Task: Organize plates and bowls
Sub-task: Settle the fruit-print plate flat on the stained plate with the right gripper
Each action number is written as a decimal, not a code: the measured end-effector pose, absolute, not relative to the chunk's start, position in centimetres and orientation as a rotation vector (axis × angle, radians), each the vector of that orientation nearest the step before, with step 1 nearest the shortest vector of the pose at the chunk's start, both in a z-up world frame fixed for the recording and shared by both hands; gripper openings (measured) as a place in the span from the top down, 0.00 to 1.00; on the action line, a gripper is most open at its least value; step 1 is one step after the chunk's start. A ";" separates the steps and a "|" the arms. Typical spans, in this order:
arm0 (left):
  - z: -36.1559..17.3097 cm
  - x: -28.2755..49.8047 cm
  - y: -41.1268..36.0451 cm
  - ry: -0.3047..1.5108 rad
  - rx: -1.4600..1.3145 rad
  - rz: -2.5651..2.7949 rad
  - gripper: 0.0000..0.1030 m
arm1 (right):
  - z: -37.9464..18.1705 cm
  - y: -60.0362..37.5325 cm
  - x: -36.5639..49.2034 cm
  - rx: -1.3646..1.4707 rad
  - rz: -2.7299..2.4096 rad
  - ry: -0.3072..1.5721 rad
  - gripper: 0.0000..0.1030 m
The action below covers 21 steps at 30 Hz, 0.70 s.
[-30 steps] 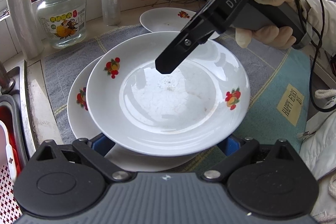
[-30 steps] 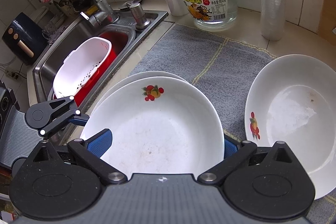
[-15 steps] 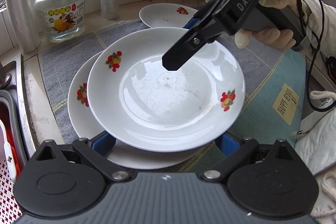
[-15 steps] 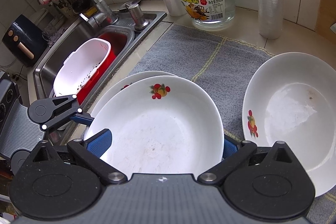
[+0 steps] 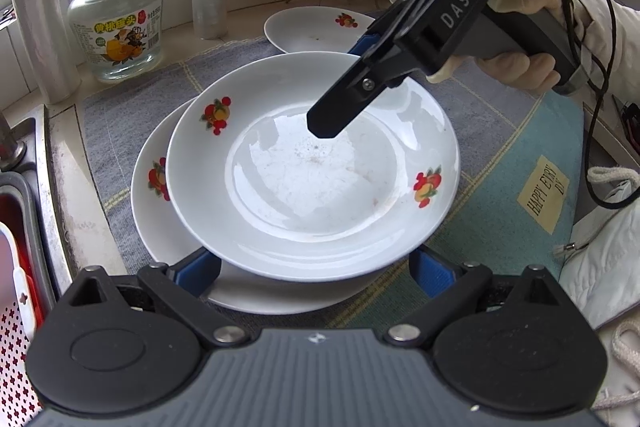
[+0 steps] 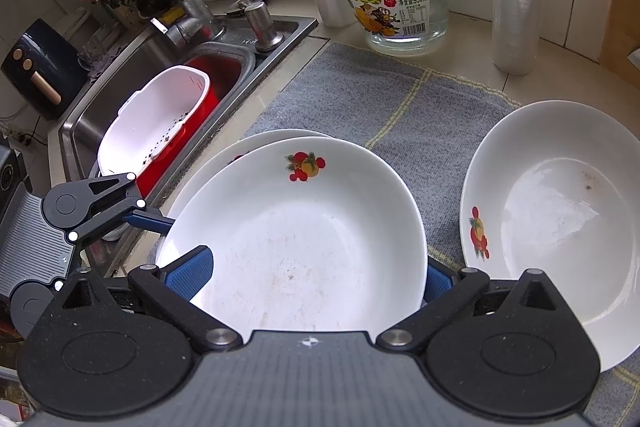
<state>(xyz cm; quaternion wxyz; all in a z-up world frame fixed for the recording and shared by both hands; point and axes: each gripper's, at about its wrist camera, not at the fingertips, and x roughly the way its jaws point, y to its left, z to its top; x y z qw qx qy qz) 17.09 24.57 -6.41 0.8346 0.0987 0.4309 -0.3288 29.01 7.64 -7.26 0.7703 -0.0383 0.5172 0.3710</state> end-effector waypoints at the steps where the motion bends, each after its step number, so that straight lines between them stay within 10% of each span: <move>1: -6.4 17.0 24.6 0.911 0.211 -0.695 0.04 | -7.3 7.7 29.0 -0.084 0.801 1.123 0.00; 21: -6.1 16.4 25.0 0.892 0.209 -0.698 0.04 | -6.9 7.2 28.2 -0.082 0.784 1.126 0.00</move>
